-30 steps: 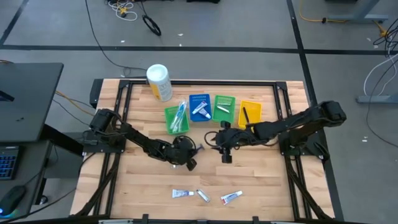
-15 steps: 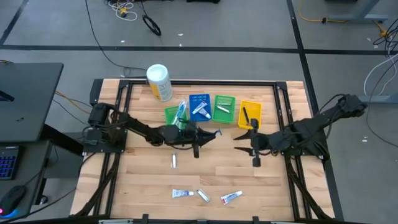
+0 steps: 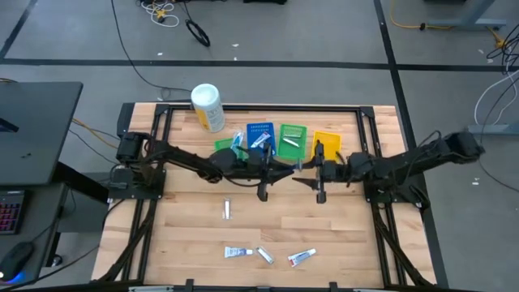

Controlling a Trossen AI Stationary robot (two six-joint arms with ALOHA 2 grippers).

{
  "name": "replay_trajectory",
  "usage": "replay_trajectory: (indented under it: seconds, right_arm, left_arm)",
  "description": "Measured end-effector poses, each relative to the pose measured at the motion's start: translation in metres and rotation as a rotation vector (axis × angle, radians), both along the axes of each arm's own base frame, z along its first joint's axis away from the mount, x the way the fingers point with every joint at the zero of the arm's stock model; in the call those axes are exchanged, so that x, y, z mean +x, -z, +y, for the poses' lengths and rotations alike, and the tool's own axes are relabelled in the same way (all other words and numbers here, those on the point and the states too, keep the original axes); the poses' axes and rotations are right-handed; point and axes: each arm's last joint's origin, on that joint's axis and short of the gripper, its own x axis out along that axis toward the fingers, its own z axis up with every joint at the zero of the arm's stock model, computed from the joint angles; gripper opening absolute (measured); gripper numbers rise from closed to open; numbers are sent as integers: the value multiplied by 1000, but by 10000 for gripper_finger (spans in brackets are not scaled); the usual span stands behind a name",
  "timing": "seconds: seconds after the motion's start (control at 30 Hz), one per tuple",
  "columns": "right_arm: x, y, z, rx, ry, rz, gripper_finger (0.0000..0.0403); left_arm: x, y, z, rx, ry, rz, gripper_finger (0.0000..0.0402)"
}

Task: Pick & Place Travel size toiletries
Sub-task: Put the blue razor into the yellow basket

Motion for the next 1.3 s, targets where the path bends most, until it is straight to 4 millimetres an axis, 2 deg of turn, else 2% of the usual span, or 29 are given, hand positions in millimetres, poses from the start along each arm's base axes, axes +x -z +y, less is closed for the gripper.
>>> replay_trajectory:
  seconds: [0.1, 0.3, 0.5, 0.67, 0.77, 0.97, 1.3]
  right_arm:
    - [1, -5, -4, 67, -71, -54, 159]
    - [1, -9, -7, 161, -89, -84, 159]
    - [1, -12, -6, 167, -110, -112, 159]
    - [9, -8, -7, 213, -65, -146, 159]
    - [15, -1, -6, 155, -61, -133, 159]
    - [19, -2, -5, 150, -70, -194, 156]
    - [19, -1, -5, 146, -85, -181, 93]
  left_arm:
    - [10, -13, -1, 51, -12, 25, 43]
    - [20, -29, -1, 96, -27, 60, 48]
    - [21, -29, -1, 95, -30, 67, 42]
    - [22, -27, 0, 103, -81, 78, 46]
    - [22, -27, 0, 110, -81, 79, 44]
    - [22, -28, 0, 107, -67, 74, 44]
    - [22, -27, -5, 101, -51, 78, 43]
